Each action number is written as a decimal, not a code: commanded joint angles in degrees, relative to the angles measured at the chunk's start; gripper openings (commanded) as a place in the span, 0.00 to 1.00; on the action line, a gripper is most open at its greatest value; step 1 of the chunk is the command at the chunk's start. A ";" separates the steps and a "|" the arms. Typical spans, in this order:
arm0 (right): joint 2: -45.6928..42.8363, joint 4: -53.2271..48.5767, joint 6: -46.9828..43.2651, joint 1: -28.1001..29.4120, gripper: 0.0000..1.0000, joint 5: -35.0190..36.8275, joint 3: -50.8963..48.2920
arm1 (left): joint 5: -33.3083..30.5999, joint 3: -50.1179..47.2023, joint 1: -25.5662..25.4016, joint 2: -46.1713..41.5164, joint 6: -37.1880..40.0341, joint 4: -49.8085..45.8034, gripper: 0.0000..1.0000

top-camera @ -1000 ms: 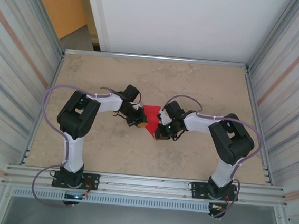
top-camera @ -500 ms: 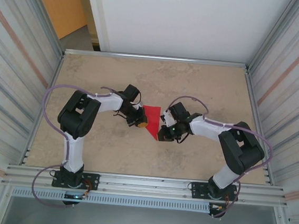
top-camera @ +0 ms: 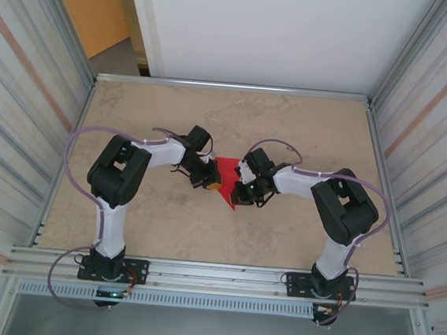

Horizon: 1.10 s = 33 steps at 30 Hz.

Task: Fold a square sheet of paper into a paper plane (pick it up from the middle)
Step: Third fold the triangle at the center of the table.

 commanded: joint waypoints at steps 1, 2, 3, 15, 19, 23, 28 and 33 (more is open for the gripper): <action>1.61 -3.18 0.70 0.59 0.02 3.37 0.13 | -3.32 0.43 -0.49 -3.26 3.84 0.61 0.10; 1.68 -3.45 0.71 0.60 0.02 3.76 -0.09 | -3.11 -0.27 -0.68 -4.53 4.29 2.29 0.10; 1.72 -3.68 0.74 0.53 0.02 4.03 -0.18 | -2.72 -1.15 -0.82 -5.64 4.66 4.12 0.11; 1.83 -4.37 1.71 0.68 0.02 4.45 -0.89 | -0.07 -11.69 -3.88 -7.45 4.33 19.69 0.10; 1.89 -4.36 2.02 0.69 0.02 4.54 -1.24 | 0.72 -13.15 -3.91 -6.40 4.12 22.30 0.10; 2.21 -4.78 2.15 0.69 0.02 5.40 -1.41 | -2.78 -12.61 -3.78 -5.16 5.06 19.35 0.10; 3.03 -7.13 1.97 0.81 0.02 8.28 -1.50 | -6.33 -12.35 -1.52 -4.23 5.81 16.32 0.09; 3.78 -9.53 1.41 0.76 0.02 10.73 -1.71 | -7.35 -10.73 1.89 -3.04 8.24 13.62 0.09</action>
